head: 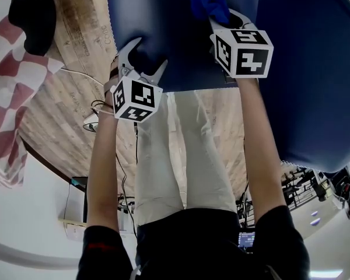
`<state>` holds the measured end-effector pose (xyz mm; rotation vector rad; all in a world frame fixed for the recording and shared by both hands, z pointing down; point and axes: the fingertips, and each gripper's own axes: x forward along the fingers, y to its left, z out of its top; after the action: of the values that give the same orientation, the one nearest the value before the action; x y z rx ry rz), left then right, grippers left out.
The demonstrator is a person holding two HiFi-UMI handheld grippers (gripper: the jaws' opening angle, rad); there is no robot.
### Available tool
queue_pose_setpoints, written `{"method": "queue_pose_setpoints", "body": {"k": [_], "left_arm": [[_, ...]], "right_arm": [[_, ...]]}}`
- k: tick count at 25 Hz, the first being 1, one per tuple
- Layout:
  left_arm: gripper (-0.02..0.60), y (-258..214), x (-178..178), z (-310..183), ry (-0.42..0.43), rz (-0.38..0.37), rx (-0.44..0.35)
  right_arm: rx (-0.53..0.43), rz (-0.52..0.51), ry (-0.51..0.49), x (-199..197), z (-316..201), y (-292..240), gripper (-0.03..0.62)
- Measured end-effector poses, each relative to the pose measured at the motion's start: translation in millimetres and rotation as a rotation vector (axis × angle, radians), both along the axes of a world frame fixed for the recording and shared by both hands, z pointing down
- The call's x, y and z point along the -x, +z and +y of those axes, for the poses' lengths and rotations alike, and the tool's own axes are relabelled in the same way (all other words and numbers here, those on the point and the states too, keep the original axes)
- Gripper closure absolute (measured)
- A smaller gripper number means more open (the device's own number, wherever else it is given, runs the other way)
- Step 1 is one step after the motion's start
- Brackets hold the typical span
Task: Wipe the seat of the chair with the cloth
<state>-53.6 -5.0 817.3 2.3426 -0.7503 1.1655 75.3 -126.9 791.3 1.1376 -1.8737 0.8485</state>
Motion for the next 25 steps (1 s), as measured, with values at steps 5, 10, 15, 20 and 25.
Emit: {"method": "queue_pose_setpoints", "body": {"k": [5, 10, 15, 20, 25], "left_arm": [[0.239, 2, 1, 2, 0.001, -0.001, 0.004], [0.239, 1, 1, 2, -0.005, -0.007, 0.004], [0.239, 2, 1, 1, -0.008, -0.01, -0.017], [0.24, 3, 1, 1, -0.017, -0.02, -0.007], [0.241, 2, 3, 1, -0.035, -0.093, 0.031]], "right_arm": [[-0.013, 0.045, 0.108, -35, 6, 0, 0.551], [-0.038, 0.102, 0.19, -67, 14, -3, 0.551], [-0.045, 0.131, 0.276, -90, 21, -2, 0.551], [-0.03, 0.099, 0.298, -89, 21, -2, 0.551], [0.019, 0.036, 0.268, -77, 36, -11, 0.551]]}}
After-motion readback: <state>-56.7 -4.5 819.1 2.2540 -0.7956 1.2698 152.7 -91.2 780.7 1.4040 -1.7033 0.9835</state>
